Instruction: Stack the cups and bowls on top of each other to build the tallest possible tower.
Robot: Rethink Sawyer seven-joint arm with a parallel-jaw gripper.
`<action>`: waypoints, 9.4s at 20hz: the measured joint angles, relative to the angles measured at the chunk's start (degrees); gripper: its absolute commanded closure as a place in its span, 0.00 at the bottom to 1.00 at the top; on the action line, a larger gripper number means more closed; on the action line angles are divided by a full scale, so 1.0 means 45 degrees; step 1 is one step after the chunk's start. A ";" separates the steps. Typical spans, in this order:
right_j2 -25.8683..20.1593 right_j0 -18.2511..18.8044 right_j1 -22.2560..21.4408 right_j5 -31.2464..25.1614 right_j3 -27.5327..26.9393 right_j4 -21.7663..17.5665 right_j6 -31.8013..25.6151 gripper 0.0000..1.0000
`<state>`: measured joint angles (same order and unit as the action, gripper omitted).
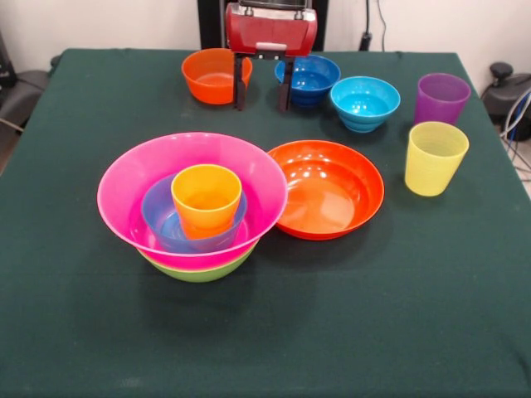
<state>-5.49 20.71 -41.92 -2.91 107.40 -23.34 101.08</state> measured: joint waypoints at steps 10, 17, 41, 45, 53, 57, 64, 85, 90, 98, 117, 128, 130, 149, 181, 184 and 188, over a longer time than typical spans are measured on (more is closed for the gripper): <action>-0.0930 0.1932 -0.0510 0.0037 0.0453 -0.0001 0.0000 0.00; -0.1081 0.2263 -0.0611 0.0868 0.0776 -0.0121 0.0000 0.00; 0.0376 0.0745 -0.0525 0.5755 0.3378 -0.0198 0.0000 0.00; 0.0877 0.0426 -0.0285 0.6527 0.3588 -0.0194 0.0000 0.00; 0.1646 0.0000 -0.0030 0.7448 0.4085 -0.0190 0.0000 0.00; 0.2032 -0.0045 -0.0033 0.7746 0.4388 -0.0187 0.0000 0.00; 0.2430 -0.0083 -0.0041 0.8160 0.4880 -0.0185 0.0000 0.00; 0.2650 -0.0441 -0.0101 0.7719 0.6144 -0.0177 0.0000 0.00; 0.2457 -0.0148 0.0046 0.7284 0.6401 -0.0174 0.0000 0.00; 0.2422 -0.0141 0.0863 0.6981 0.6467 -0.0166 0.0000 0.00; 0.2509 -0.1273 0.3601 0.7353 0.6445 -0.0145 0.0003 0.00; 0.2516 -0.0710 0.4045 0.7509 0.6207 -0.0150 0.0003 0.00; 0.2516 -0.0617 0.4041 0.7509 0.6159 -0.0150 0.0003 0.00; 0.2545 -0.0764 0.5641 0.8383 0.5445 -0.0143 0.0003 0.00; 0.2563 0.0137 0.3614 0.8897 0.5886 -0.0537 0.0003 0.00; 0.2559 0.0207 0.2911 0.8896 0.6019 -0.0540 0.0003 0.00; 0.2552 0.0223 0.2503 0.8895 0.6051 -0.0541 0.0003 0.00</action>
<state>5.99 21.72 -30.66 37.12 134.63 -25.78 101.09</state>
